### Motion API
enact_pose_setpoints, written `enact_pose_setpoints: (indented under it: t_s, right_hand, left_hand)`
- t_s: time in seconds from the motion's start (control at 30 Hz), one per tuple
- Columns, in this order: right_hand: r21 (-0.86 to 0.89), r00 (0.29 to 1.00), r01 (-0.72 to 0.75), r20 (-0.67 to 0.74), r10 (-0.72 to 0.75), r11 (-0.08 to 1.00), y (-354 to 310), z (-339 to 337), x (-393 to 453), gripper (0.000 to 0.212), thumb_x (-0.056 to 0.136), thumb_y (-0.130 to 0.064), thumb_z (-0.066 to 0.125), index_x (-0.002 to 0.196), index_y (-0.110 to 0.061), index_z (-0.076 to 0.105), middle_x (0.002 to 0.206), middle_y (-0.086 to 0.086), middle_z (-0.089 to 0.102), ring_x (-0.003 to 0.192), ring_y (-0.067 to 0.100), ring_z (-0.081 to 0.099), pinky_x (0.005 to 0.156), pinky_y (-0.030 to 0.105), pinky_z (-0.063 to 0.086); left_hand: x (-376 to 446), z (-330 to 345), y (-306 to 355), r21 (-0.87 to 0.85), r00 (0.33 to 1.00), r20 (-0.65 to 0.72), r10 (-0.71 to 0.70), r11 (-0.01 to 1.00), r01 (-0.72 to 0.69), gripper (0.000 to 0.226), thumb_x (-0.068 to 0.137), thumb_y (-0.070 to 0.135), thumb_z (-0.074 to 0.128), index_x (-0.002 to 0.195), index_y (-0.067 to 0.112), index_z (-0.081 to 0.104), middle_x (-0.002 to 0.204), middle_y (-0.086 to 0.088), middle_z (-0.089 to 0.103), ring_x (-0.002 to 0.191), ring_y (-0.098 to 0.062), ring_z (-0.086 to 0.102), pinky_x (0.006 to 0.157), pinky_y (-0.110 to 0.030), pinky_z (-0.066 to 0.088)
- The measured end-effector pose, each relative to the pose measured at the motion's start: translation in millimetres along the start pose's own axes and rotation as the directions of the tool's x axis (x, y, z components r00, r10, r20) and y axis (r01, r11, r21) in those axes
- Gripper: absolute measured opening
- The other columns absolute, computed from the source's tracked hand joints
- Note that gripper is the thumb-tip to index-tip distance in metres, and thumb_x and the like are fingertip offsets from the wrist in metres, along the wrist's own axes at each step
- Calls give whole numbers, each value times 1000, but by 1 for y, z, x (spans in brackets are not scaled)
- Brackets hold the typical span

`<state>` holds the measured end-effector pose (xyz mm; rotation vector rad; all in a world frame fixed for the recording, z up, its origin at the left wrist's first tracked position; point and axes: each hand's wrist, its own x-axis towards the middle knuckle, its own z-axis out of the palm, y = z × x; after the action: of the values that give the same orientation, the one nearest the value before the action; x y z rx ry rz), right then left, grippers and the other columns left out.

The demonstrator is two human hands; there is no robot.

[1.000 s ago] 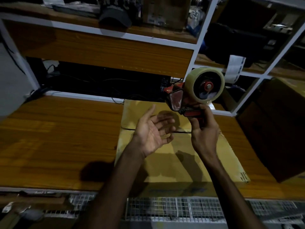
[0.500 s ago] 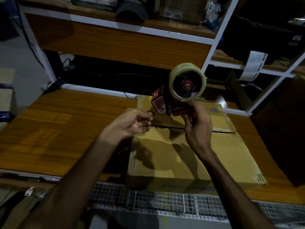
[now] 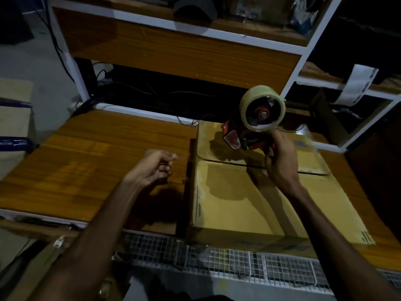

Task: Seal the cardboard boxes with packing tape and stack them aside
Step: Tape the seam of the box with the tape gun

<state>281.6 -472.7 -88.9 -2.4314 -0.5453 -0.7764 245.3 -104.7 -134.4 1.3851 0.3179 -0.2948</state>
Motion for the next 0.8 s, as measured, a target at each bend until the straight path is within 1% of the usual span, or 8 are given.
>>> enact_pose_setpoints:
  t_s: [0.1, 0.2, 0.33, 0.4, 0.5, 0.6, 0.7, 0.8]
  right_hand:
    - [-33, 1000, 5, 14, -5, 999, 8, -2, 0, 55, 88, 16, 53, 137, -8, 59, 134, 16, 62, 116, 33, 60, 87, 46, 55]
    - [-27, 1000, 3, 12, -2, 1000, 13, 0, -1, 53, 89, 16, 54, 137, -6, 59, 138, 18, 61, 122, 31, 59, 94, 40, 54]
    - [-28, 998, -15, 53, 17, 999, 22, 3, -7, 49, 87, 16, 57, 131, -6, 60, 130, 15, 63, 115, 30, 61, 88, 46, 58]
    - [-47, 996, -46, 76, 50, 998, 24, 3, -11, 48, 86, 13, 59, 130, -6, 60, 127, 15, 63, 112, 31, 60, 83, 44, 55]
    - [-70, 993, -58, 103, 66, 996, 23, 2, -20, 45, 88, -8, 53, 132, -8, 60, 126, 15, 61, 110, 31, 58, 81, 43, 52]
    - [-56, 988, -78, 126, 85, 995, 25, 1, -22, 51, 90, -29, 47, 134, -9, 59, 127, 13, 60, 110, 28, 58, 80, 43, 54]
    - [-71, 985, -87, 142, 96, 994, 33, 5, -22, 45, 90, -11, 54, 135, -11, 59, 128, 11, 60, 110, 31, 59, 81, 56, 57]
    - [-106, 981, -91, 164, 108, 990, 40, 5, -23, 46, 90, -3, 58, 135, -15, 59, 129, 9, 61, 110, 31, 59, 81, 57, 57]
  left_hand:
    - [6, 0, -6, 1, 998, -17, 54, 999, -54, 15, 99, 11, 67, 110, 3, 72, 75, 2, 64, 59, -8, 54, 54, -21, 49]
    - [13, 3, -5, 44, 994, -32, 109, 993, -107, 16, 99, 14, 68, 111, 4, 72, 76, 3, 66, 59, -7, 54, 55, -22, 45]
    - [28, 6, -13, 109, 991, -65, 119, 988, -111, 15, 98, 17, 70, 108, 6, 74, 77, 1, 68, 60, -8, 57, 60, -27, 47]
    - [35, 9, -25, 119, 993, -85, 86, 990, -75, 14, 97, 18, 72, 103, 6, 75, 75, 1, 70, 59, -10, 56, 60, -29, 47]
    - [44, 18, -45, 82, 992, -124, 3, 997, 7, 11, 95, 20, 75, 97, 9, 75, 74, -1, 71, 55, -10, 54, 54, -29, 45]
    - [51, 31, -60, 51, 986, -161, -41, 997, 50, 13, 93, 23, 78, 92, 9, 76, 71, -3, 72, 51, -10, 54, 49, -29, 41]
    - [55, 46, -67, 86, 970, -239, -39, 994, 61, 21, 90, 28, 81, 84, 8, 76, 68, -4, 73, 46, -10, 54, 46, -27, 41]
    - [61, 50, -82, 146, 965, -262, -35, 986, 76, 28, 92, 25, 79, 72, 10, 66, 60, -2, 66, 38, -5, 52, 38, -20, 38]
